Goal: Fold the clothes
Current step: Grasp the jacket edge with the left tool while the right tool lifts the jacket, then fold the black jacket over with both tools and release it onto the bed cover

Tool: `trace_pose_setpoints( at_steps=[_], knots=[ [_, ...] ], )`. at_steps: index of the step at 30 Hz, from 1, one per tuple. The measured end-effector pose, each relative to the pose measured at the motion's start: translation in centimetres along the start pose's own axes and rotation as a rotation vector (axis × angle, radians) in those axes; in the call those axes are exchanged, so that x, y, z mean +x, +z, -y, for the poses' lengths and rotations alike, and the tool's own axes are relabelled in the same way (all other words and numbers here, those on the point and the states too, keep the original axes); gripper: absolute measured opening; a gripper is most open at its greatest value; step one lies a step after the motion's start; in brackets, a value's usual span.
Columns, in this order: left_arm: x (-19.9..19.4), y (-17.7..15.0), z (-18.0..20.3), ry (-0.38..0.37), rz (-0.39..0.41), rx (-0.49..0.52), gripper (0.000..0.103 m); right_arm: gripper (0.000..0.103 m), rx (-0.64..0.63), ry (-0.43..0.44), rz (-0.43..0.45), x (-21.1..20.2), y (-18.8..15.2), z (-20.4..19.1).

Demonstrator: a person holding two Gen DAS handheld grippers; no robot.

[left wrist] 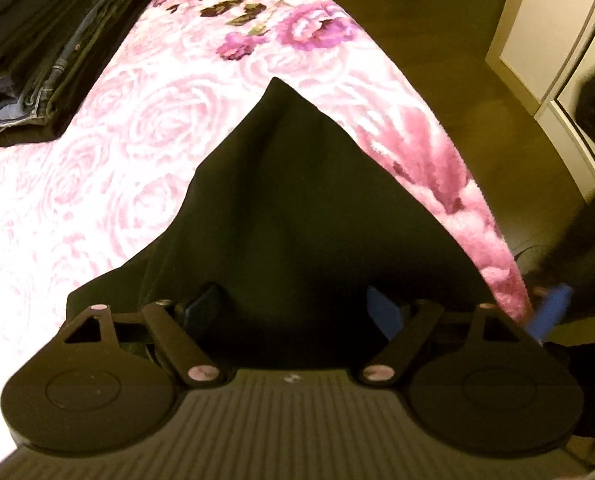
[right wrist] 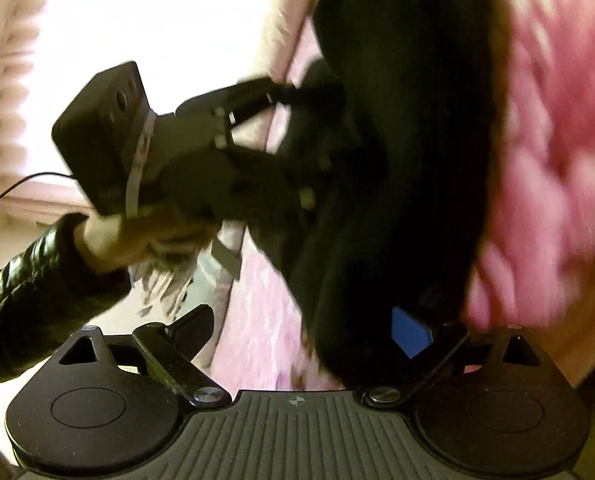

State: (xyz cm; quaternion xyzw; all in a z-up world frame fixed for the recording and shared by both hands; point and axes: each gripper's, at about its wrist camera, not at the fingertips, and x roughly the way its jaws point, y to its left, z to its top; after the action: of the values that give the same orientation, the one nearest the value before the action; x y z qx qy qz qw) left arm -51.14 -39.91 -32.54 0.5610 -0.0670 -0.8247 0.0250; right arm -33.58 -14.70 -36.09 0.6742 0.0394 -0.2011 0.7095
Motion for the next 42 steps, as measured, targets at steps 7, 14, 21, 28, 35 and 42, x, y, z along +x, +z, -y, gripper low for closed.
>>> trace_pose_setpoints(
  at_steps=[7,14,21,28,35,42],
  knots=[
    [-0.4,-0.2,-0.5,-0.003,0.013,-0.024,0.08,0.093,-0.009,-0.1,-0.127,-0.5,-5.3,-0.8],
    [-4.0,-3.1,-1.8,0.038,0.026,-0.09,0.061,0.093,-0.155,-0.08,0.121,-0.2,-0.2,-5.2],
    [-4.2,-9.2,-3.8,0.167,-0.098,-0.111,0.061,0.065,-0.334,-0.18,0.045,5.3,1.4,-5.6],
    [-5.8,-12.2,-5.6,0.193,-0.097,-0.184,0.061,0.027,-0.306,-0.309,0.06,4.0,1.4,-6.5],
    [-7.6,-15.7,-5.6,0.163,-0.076,-0.244,0.061,0.059,-0.385,-0.332,0.043,8.0,0.3,-10.6],
    [-8.1,-17.4,-7.2,0.172,-0.032,-0.3,0.064,0.059,-0.46,-0.612,-0.035,9.6,-0.2,-12.1]
  ],
)
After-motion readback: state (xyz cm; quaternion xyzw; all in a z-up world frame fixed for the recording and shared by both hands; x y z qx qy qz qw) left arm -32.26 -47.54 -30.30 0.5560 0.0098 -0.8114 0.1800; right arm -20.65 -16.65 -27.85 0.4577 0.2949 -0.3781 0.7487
